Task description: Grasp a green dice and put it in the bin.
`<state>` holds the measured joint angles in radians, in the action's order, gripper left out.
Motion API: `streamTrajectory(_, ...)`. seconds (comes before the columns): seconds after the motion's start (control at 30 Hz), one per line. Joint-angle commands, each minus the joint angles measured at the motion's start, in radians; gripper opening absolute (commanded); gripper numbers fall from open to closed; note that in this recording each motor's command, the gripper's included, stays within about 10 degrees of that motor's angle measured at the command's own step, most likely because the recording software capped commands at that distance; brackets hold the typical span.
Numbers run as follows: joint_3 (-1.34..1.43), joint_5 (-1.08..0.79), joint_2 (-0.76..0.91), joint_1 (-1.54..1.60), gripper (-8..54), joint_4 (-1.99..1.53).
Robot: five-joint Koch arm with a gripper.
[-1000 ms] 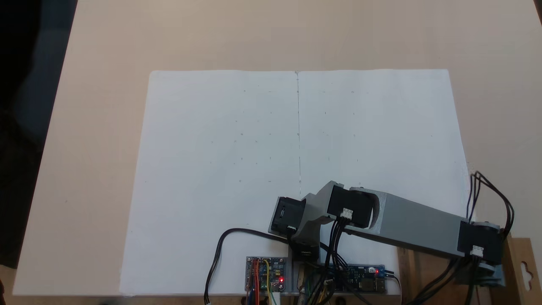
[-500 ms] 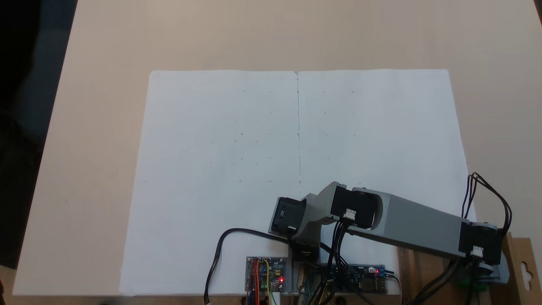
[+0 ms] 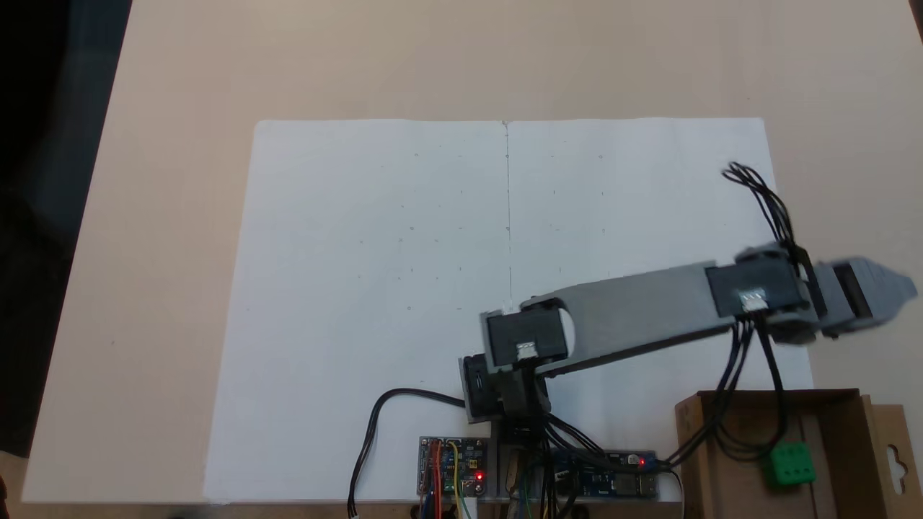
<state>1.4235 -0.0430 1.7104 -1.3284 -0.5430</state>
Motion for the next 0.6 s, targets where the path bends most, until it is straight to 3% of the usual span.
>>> streamTrajectory(0.0,-0.018,0.101,0.074,0.103,42.6,0.078)
streamTrajectory(0.3,0.084,0.117,0.244,0.555,43.7,0.078)
streamTrajectory(0.57,0.344,0.124,0.403,0.893,44.8,0.098)
